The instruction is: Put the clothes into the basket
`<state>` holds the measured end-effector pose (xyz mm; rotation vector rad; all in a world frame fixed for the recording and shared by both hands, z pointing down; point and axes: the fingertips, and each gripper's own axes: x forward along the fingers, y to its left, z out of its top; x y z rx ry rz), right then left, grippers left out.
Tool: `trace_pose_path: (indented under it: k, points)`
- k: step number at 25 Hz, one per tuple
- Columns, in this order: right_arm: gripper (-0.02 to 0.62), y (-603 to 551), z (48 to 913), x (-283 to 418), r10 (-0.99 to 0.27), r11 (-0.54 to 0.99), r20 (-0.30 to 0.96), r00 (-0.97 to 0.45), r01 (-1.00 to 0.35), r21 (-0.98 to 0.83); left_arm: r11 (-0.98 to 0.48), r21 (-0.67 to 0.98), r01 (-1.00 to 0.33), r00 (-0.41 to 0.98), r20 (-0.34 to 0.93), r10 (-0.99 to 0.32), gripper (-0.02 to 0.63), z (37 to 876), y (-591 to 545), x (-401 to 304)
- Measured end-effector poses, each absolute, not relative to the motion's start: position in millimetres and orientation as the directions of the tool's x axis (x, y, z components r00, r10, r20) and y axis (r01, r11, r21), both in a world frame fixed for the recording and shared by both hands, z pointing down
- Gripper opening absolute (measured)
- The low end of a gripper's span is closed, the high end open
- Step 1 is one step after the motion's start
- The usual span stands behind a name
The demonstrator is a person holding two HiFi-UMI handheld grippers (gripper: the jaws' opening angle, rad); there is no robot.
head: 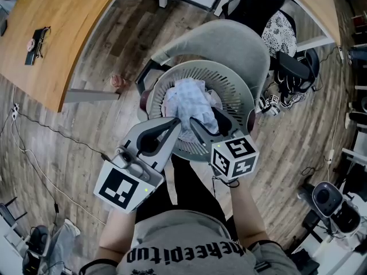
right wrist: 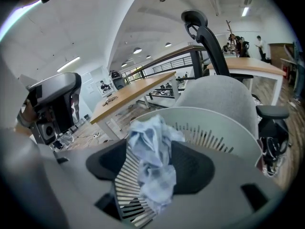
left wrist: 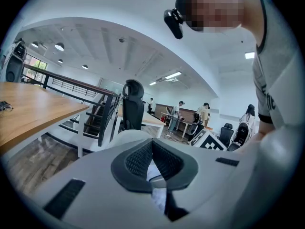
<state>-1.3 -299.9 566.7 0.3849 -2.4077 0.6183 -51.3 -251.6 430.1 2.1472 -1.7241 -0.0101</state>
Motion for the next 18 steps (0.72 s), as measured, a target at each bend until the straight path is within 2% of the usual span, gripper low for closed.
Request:
trace_pose_path:
  k: [12, 15, 18]
  points:
    - [0.269, -303.1, 541.4, -8.3, -0.158, 0.843, 0.572, -0.805, -0.411, -0.346, -0.179, 0.281, -0.943, 0.245, 0.223, -0.944, 0.014, 422.4, -246.9, -50.6]
    - [0.206, -301.9, 531.4, -5.7, -0.171, 0.839, 0.547, -0.82, -0.412, -0.355, -0.189, 0.277, -0.942, 0.253, 0.22, -0.942, 0.014, 418.2, -245.4, -47.6]
    - [0.103, -305.5, 515.8, -4.1, -0.215, 0.838, 0.51, -0.833, -0.426, -0.342, -0.211, 0.271, -0.939, 0.272, 0.21, -0.939, 0.014, 413.0, -246.6, -46.6]
